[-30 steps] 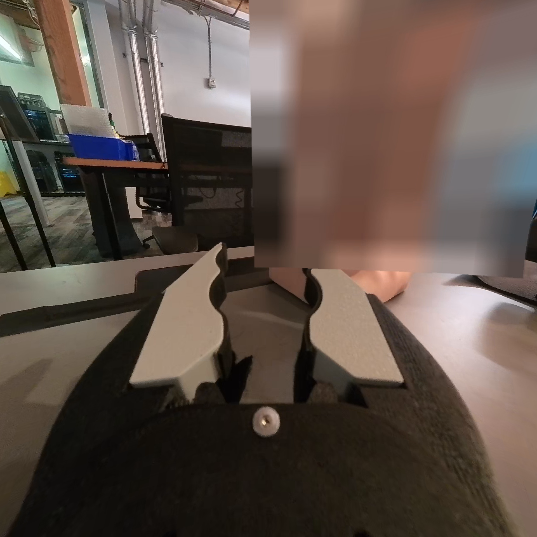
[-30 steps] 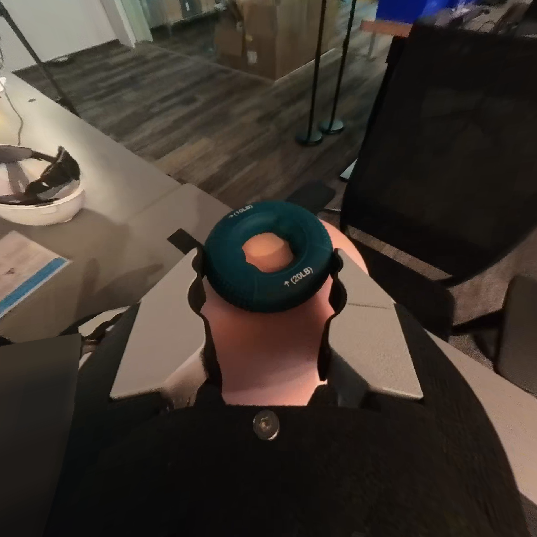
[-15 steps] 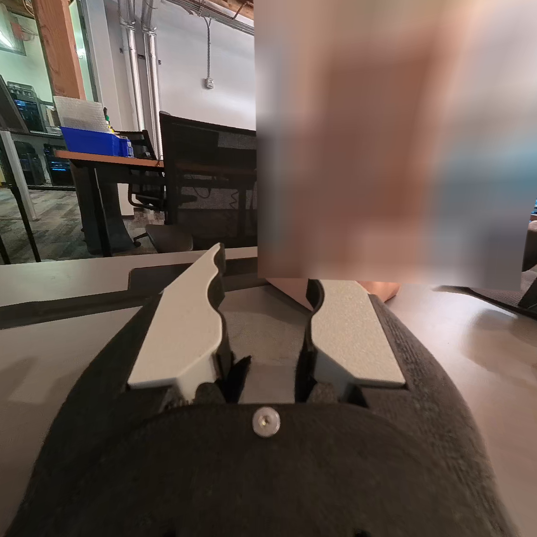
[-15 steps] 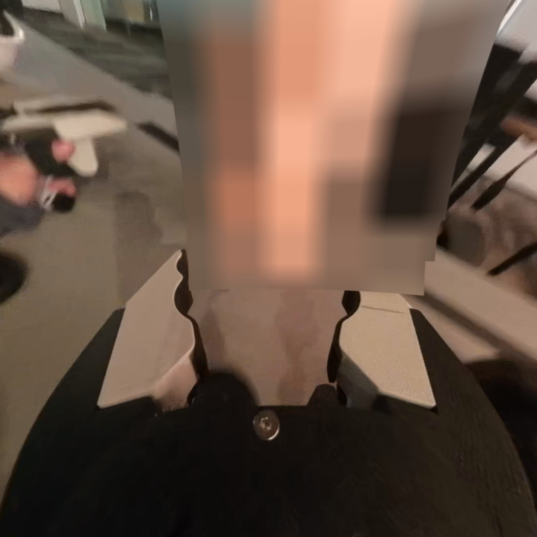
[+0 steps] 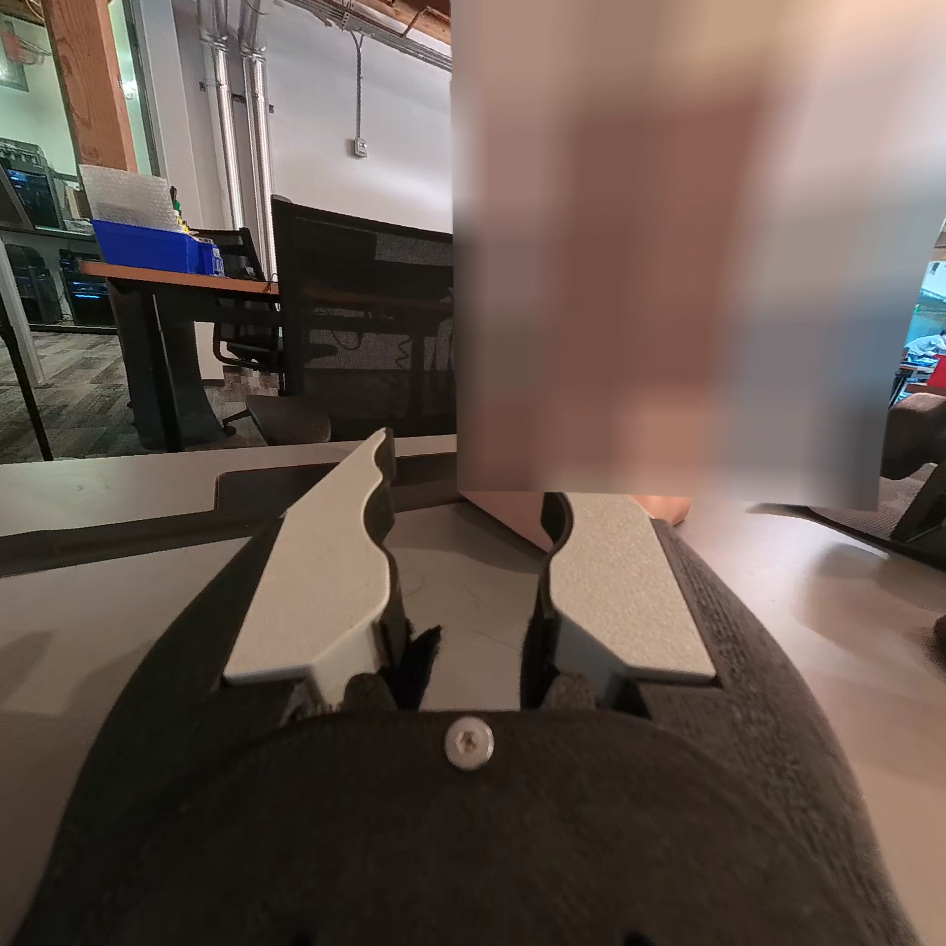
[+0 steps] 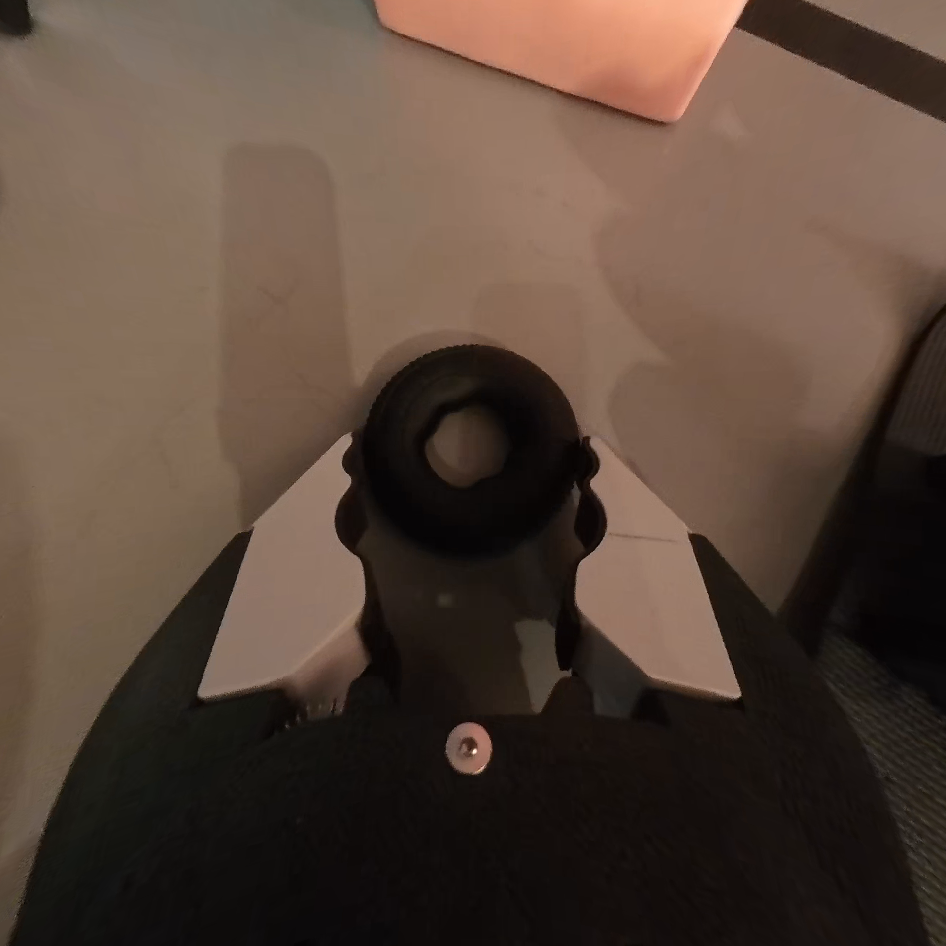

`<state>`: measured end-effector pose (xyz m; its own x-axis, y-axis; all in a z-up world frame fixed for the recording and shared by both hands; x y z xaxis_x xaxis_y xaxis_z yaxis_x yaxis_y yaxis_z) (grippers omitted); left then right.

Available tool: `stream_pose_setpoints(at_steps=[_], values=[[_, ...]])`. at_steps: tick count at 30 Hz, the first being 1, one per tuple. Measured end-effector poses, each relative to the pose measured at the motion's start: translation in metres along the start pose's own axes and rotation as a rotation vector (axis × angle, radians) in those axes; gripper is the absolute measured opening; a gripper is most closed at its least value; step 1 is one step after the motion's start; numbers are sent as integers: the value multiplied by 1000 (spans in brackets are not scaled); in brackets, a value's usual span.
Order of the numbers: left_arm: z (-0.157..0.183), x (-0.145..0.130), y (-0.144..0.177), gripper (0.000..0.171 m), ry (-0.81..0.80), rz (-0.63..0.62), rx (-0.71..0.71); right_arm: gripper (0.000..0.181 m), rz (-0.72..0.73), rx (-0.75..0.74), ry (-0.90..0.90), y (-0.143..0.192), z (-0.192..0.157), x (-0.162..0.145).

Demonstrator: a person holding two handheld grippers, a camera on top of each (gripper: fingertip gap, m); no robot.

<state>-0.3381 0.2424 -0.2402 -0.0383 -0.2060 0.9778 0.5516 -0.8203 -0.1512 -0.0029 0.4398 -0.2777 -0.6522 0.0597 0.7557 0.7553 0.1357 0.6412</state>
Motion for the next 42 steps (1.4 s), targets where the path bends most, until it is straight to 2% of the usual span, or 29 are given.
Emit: stream_pose_setpoints(at_steps=[3, 5, 8, 10, 12, 14, 16, 19, 22, 24, 28, 33, 35, 37, 38, 40, 42], values=[[0, 0, 0, 55, -3, -2, 0, 83, 3, -5, 21, 0, -1, 0], [0, 0, 0, 55, -3, -2, 0, 83, 11, -64, 122, 1, -5, 4], [0, 0, -1, 55, 2, -3, 3, 82, 102, -121, 266, 10, -7, 35], [0, 0, -1, 54, 5, -6, 0, 82, 205, -167, 375, 28, 1, 85], [0, -1, -2, 55, 5, -8, -2, 81, 344, -211, 447, 53, 12, 152], [1, -1, -1, 55, 3, -6, -3, 81, 490, -188, 498, 76, 15, 225], [1, 0, -1, 55, 3, -4, -6, 82, 559, -143, 535, 90, 16, 294], [1, 0, -1, 55, -1, -6, -11, 82, 461, -72, 486, 86, 26, 380], [2, -1, -1, 55, -7, -7, -14, 82, 308, 19, 336, 66, 45, 428], [2, -1, -1, 55, -10, -8, -16, 82, 203, 55, 266, 54, 53, 440], [3, -1, -2, 55, -13, -8, -19, 82, 38, 84, 213, 38, 58, 439], [2, -1, -2, 55, -2, -10, -18, 82, 24, 97, 185, 35, 60, 436], [1, -1, -2, 55, 1, -10, -18, 83, 41, 99, 182, 35, 59, 434], [1, -1, -2, 55, 2, -11, -19, 111, 99, 59, 197, 41, 55, 431], [2, -1, -2, 55, 1, -13, -19, 119, 169, 43, 232, 48, 47, 427], [2, -1, -3, 55, -1, -14, -21, 116, 366, 69, 387, 64, 16, 408], [2, -1, -3, 55, -5, -15, -22, 107, 438, 149, 587, 60, -25, 366]])
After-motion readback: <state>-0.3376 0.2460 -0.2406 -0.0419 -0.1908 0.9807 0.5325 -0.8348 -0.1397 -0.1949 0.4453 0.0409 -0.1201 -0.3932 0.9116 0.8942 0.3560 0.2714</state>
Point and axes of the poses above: each gripper's, where its closed fingertips meet, y back along the fingers, x out of its top, z = x × y across the jaws, the point moved 10 cm from there along y, back along the fingers, and after that the axes turned 14 degrees about x, right-handed, at the moved point
